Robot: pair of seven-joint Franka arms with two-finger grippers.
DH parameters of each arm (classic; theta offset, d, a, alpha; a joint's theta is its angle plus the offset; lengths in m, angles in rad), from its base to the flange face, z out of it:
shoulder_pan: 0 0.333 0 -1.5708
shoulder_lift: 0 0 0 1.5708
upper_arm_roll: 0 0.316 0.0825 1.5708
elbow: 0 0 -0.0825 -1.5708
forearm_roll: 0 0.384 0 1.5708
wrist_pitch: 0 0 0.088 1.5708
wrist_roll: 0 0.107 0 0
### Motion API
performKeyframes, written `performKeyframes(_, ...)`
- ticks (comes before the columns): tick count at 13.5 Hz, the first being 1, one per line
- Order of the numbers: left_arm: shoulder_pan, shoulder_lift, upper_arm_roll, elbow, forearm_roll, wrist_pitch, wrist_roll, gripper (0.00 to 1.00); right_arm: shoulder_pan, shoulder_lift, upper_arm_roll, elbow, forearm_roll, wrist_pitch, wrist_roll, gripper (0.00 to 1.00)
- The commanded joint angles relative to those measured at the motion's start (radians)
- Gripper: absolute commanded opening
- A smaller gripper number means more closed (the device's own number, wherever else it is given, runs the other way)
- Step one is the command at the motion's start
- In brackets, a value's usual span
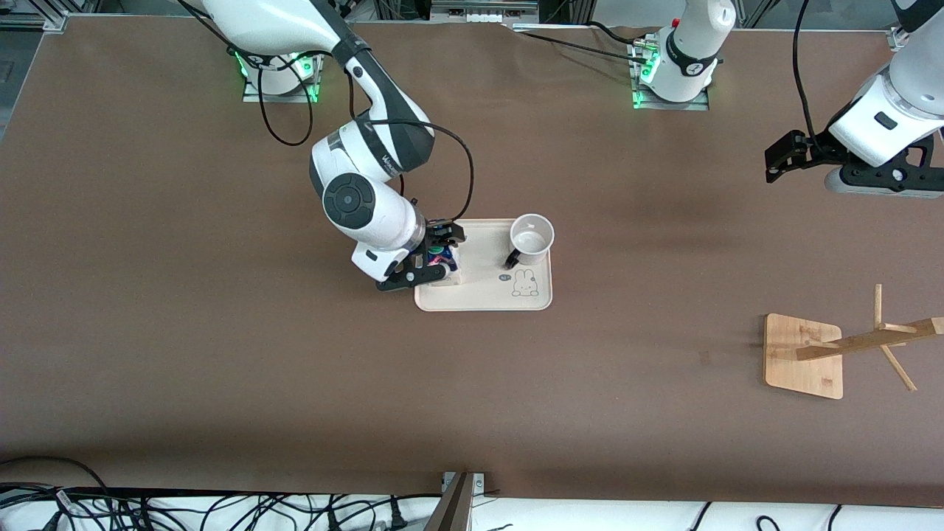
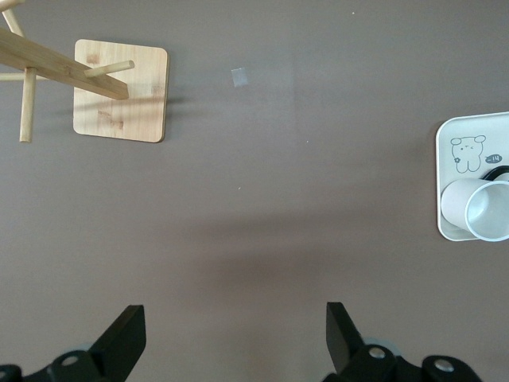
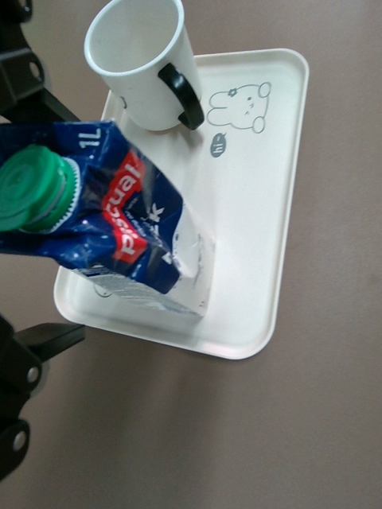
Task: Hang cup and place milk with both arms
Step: 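Lower the right gripper onto the milk carton and close on it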
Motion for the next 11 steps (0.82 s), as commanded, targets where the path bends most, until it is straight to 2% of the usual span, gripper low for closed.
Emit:
performKeyframes(1, 0.004, 0.018, -0.008, 0.041, 0.011, -0.028, -0.007, 1.00, 0.009, -0.012, -0.006, -0.006, -0.010, -0.031, -0.006, 1.00)
performKeyframes(4, 0.003, 0.018, -0.008, 0.042, 0.011, -0.030, -0.007, 1.00, 0.007, -0.012, -0.006, -0.006, -0.010, -0.032, -0.008, 1.00)
performKeyframes(6, 0.003, 0.020, -0.008, 0.045, 0.011, -0.030, -0.007, 1.00, 0.006, -0.014, -0.006, -0.006, -0.010, -0.032, -0.021, 0.60)
performKeyframes(7, 0.003, 0.020, -0.008, 0.045, 0.011, -0.030, -0.007, 1.00, 0.006, -0.014, -0.006, -0.006, -0.010, -0.032, -0.035, 0.48)
performKeyframes(9, 0.003, 0.020, -0.008, 0.045, 0.011, -0.030, -0.007, 1.00, 0.006, -0.012, -0.007, -0.006, -0.010, -0.031, -0.040, 0.44)
performKeyframes(11, 0.003, 0.020, -0.008, 0.045, 0.011, -0.030, -0.007, 1.00, 0.007, -0.012, -0.007, -0.006, -0.010, -0.031, -0.040, 0.43)
